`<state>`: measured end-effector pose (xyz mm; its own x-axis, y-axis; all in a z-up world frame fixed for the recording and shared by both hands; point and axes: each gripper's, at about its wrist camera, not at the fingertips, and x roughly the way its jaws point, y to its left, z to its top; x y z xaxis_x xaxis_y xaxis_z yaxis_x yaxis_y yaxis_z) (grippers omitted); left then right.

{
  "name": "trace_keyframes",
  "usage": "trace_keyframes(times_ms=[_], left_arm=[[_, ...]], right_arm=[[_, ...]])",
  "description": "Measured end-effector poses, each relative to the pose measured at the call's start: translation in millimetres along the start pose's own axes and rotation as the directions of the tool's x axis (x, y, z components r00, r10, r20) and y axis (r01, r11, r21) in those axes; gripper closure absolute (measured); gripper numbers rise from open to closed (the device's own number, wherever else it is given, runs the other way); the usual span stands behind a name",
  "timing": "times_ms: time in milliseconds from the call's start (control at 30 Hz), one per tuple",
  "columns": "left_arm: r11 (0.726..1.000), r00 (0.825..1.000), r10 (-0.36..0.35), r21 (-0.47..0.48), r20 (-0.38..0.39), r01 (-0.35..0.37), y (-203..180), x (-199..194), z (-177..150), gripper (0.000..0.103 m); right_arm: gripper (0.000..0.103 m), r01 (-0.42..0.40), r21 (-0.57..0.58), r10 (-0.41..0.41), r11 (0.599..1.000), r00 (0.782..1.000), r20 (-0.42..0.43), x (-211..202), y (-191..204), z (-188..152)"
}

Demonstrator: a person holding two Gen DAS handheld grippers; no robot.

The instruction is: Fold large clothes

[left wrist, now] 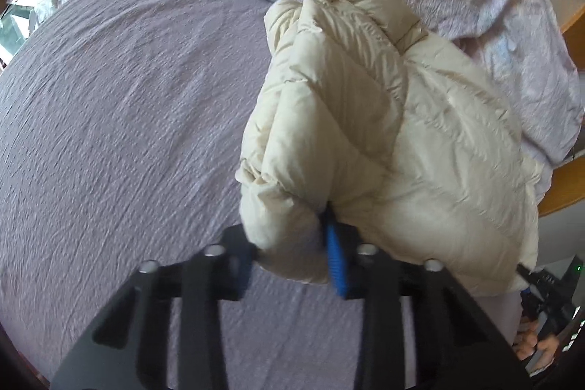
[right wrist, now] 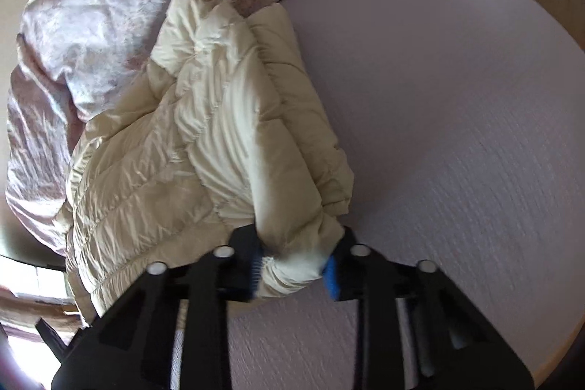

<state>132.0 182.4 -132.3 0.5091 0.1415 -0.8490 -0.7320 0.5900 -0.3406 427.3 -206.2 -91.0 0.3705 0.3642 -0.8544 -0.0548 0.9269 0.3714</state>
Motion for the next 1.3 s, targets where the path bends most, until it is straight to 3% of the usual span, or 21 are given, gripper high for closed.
trace_keyframes(times_ms=[67,133,300,567,700,800,833,900,933,967,1000,1167,1300], left_arm=[[1.0,1.0,0.004,0.001,0.019,-0.004,-3.0,-5.8,-0.5,0.087],[1.0,0.999,0.008,0.002,0.042,-0.009,-3.3,-12.3,0.2,0.089],[1.0,0.998,-0.004,-0.027,0.069,0.005,9.3,-36.2,-6.2,0.09],[0.998,0.999,0.003,-0.064,0.047,0.0,34.5,-54.3,-34.3,0.088],[0.997,0.999,0.033,-0.069,0.034,-0.031,37.5,-52.7,-40.4,0.076],[0.995,0.999,0.037,-0.089,0.021,-0.035,40.1,-53.6,-41.8,0.055],[0.995,0.999,0.039,-0.092,0.02,-0.037,40.8,-53.8,-42.1,0.047],[0.995,0.999,0.039,-0.096,0.02,-0.037,42.5,-53.7,-41.9,0.043],[0.995,0.999,0.04,-0.097,0.018,-0.038,43.0,-53.4,-41.8,0.041],[0.994,0.999,0.04,-0.099,0.017,-0.038,43.7,-53.0,-41.6,0.038],[0.994,0.999,0.041,-0.1,0.014,-0.039,43.9,-52.0,-41.5,0.036],[0.994,0.999,0.036,-0.108,0.009,-0.035,43.2,-48.3,-44.8,0.029],[0.992,0.999,0.032,-0.121,0.004,-0.031,42.1,-44.7,-48.3,0.027]], right_arm=[[0.086,0.008,-0.028,-0.008,1.0,1.0,0.007,-6.1,7.0,-2.9],[0.087,0.006,-0.047,-0.005,0.999,1.0,0.014,-14.3,10.3,-8.3],[0.088,-0.025,-0.062,0.025,0.998,1.0,-0.014,-25.3,5.2,-23.5],[0.087,-0.026,-0.116,0.02,0.993,0.998,-0.052,-36.4,-7.6,-57.2],[0.069,0.081,-0.198,-0.075,0.977,0.997,0.037,-52.8,7.2,-54.8],[0.058,0.148,-0.251,-0.116,0.957,0.984,0.136,-69.1,26.3,-51.3],[0.046,0.164,-0.266,-0.124,0.95,0.979,0.159,-73.1,31.4,-51.4],[0.032,0.257,-0.318,-0.177,0.913,0.949,0.259,-82.6,53.8,-48.6],[0.031,0.309,-0.335,-0.204,0.89,0.927,0.314,-86.5,65.4,-47.0],[0.031,0.325,-0.346,-0.206,0.88,0.918,0.338,-88.7,72.2,-45.6],[0.031,0.313,-0.364,-0.184,0.877,0.919,0.348,-89.8,80.7,-43.8],[0.035,0.154,-0.494,-0.037,0.856,0.971,0.238,-61.8,136.3,-43.4],[0.053,0.02,-0.559,0.04,0.829,0.995,0.095,-23.1,183.0,-59.9]])
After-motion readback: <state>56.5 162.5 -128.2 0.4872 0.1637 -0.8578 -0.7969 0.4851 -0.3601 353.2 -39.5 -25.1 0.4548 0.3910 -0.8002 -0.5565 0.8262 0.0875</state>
